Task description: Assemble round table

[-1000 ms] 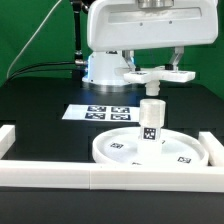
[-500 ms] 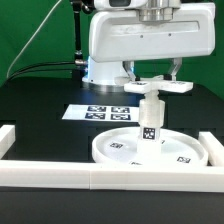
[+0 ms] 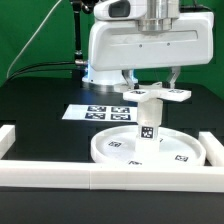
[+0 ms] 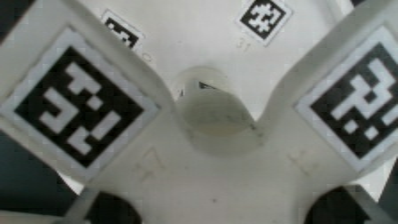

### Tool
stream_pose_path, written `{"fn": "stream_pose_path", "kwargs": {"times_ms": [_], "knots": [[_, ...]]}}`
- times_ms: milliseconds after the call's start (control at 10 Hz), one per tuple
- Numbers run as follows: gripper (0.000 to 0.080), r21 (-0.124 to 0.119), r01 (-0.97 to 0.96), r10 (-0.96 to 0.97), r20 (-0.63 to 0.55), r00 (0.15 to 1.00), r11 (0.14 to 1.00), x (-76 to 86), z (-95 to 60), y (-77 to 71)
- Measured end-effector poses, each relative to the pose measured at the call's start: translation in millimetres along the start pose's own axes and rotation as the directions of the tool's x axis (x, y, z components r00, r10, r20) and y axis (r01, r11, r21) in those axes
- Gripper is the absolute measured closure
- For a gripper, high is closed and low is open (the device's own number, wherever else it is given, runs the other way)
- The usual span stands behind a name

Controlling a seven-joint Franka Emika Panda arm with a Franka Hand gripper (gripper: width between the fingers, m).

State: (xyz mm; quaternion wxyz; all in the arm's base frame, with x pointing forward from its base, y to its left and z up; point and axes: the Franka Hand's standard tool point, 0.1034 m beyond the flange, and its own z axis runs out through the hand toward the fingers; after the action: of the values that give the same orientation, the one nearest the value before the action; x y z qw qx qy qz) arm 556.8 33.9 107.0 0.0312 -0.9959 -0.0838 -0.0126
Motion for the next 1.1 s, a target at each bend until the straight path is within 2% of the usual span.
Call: {"fn": "stream_pose_path", "kwargs": {"times_ms": [300, 1100], "knots": [[0.0357, -0.011, 0.000, 0.000, -0.036, 0.999, 1.000, 4.4, -0.3, 2.2], [0.0357, -0.006, -0.076, 0.075, -0.037, 0.996, 0.997, 3.7, -0.4, 4.1]]}}
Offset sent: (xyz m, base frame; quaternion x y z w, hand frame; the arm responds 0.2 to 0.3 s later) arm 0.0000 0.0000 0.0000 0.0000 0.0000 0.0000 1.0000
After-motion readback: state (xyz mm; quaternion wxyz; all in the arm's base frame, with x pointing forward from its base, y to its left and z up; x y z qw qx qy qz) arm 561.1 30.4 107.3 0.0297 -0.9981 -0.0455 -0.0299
